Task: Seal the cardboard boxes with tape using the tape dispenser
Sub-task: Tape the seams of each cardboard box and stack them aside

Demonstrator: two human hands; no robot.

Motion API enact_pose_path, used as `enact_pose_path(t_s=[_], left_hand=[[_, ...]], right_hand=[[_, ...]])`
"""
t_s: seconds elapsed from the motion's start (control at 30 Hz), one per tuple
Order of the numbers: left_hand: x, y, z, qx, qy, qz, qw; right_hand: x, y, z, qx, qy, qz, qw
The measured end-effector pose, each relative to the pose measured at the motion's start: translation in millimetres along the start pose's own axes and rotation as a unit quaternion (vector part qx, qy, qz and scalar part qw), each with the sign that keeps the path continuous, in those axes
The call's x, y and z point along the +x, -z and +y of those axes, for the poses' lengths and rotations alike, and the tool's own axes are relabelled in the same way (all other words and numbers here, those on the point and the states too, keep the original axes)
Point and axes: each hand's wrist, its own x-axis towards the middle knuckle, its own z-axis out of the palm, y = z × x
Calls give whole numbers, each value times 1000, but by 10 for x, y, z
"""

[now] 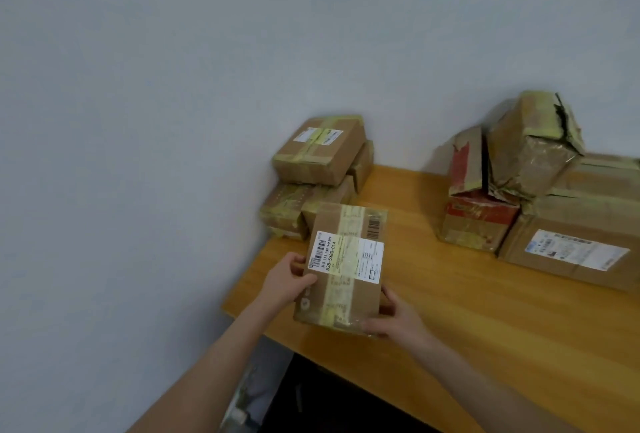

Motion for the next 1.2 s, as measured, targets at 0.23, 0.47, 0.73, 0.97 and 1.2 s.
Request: enact_pose_path(t_s=[0.23, 0.47, 0.73, 0.97, 1.2], left_hand=[[35, 569, -437, 55, -23, -59, 996], [45, 771, -885, 10, -57, -87, 994], [484, 501, -265, 93, -117, -81, 985], [419, 179, -268, 89, -135, -96, 982], [597, 644, -789, 160, -19, -50, 986]], right_hand=[[-40, -900, 185, 3, 9, 61, 998], [7, -1320, 223, 4, 7, 157, 988], [455, -840, -58, -41, -3, 215, 976], [259, -558, 124, -52, -42, 256, 964], [516, -1015, -133, -181, -47, 135, 973]])
